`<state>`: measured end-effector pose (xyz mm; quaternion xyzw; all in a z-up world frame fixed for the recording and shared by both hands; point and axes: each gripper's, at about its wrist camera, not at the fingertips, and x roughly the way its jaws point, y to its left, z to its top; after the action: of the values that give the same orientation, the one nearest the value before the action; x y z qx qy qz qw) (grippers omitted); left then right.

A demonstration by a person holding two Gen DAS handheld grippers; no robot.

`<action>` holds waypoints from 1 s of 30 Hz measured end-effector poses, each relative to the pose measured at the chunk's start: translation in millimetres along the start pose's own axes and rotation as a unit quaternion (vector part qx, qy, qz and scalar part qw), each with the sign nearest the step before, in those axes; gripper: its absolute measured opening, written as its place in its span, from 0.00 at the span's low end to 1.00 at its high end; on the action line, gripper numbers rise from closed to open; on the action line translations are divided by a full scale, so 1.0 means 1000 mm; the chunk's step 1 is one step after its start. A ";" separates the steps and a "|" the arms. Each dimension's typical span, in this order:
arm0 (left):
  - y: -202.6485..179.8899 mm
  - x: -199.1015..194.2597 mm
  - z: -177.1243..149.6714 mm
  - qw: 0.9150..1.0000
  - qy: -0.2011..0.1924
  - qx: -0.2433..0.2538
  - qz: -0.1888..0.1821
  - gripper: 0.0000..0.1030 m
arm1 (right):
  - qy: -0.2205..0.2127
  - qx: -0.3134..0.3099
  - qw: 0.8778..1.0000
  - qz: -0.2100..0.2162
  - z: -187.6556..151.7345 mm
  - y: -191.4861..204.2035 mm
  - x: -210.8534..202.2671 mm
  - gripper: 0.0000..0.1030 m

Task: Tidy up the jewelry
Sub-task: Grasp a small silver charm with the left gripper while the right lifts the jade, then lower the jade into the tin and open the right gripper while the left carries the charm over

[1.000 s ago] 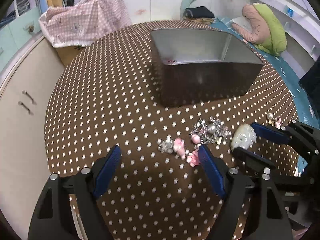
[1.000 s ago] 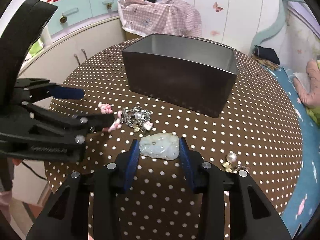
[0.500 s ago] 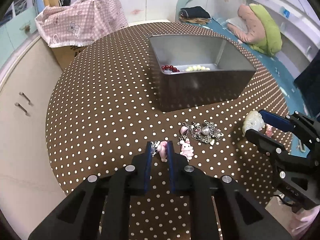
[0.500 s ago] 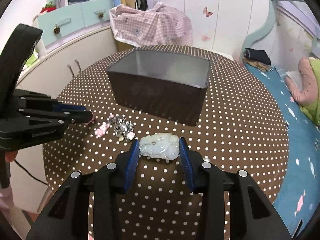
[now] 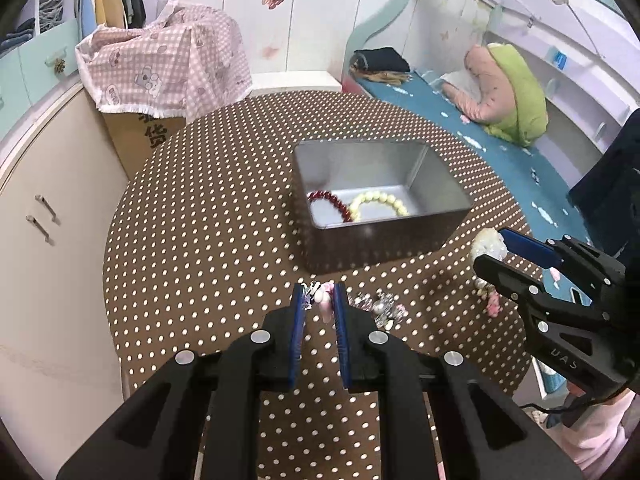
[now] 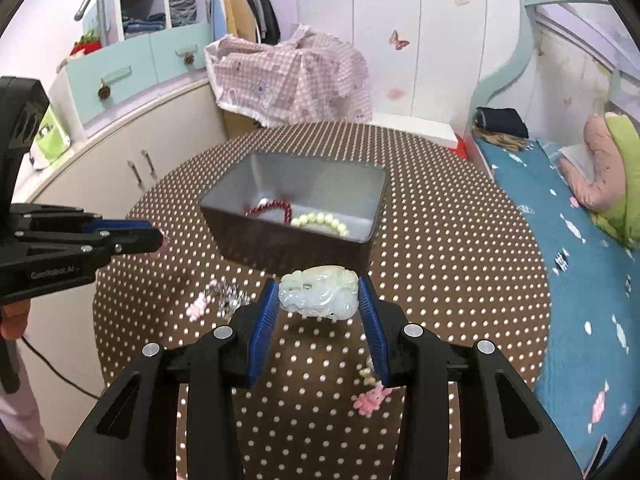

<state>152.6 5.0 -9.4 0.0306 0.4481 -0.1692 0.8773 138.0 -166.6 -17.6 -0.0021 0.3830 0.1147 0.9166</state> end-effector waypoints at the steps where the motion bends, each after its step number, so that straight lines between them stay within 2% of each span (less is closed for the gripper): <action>1: -0.001 0.000 0.002 1.000 -0.001 0.001 0.000 0.13 | -0.004 0.002 1.000 -0.001 0.004 -0.001 -0.002 0.39; 16: -0.014 0.008 0.042 1.000 -0.015 -0.002 -0.021 0.13 | -0.030 0.012 0.999 -0.004 0.062 -0.013 -0.005 0.39; 21: -0.013 0.012 0.056 0.999 -0.022 -0.003 -0.024 0.13 | -0.025 0.012 1.000 0.001 0.074 -0.016 0.008 0.39; 30: -0.013 0.039 0.074 0.999 -0.006 -0.011 -0.034 0.13 | -0.002 0.027 0.999 0.019 0.086 -0.025 0.040 0.39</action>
<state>226.6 -33.1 4.9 0.0045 0.4451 -0.1942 0.8742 230.9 -175.1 13.2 0.0302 0.3840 0.1219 0.9147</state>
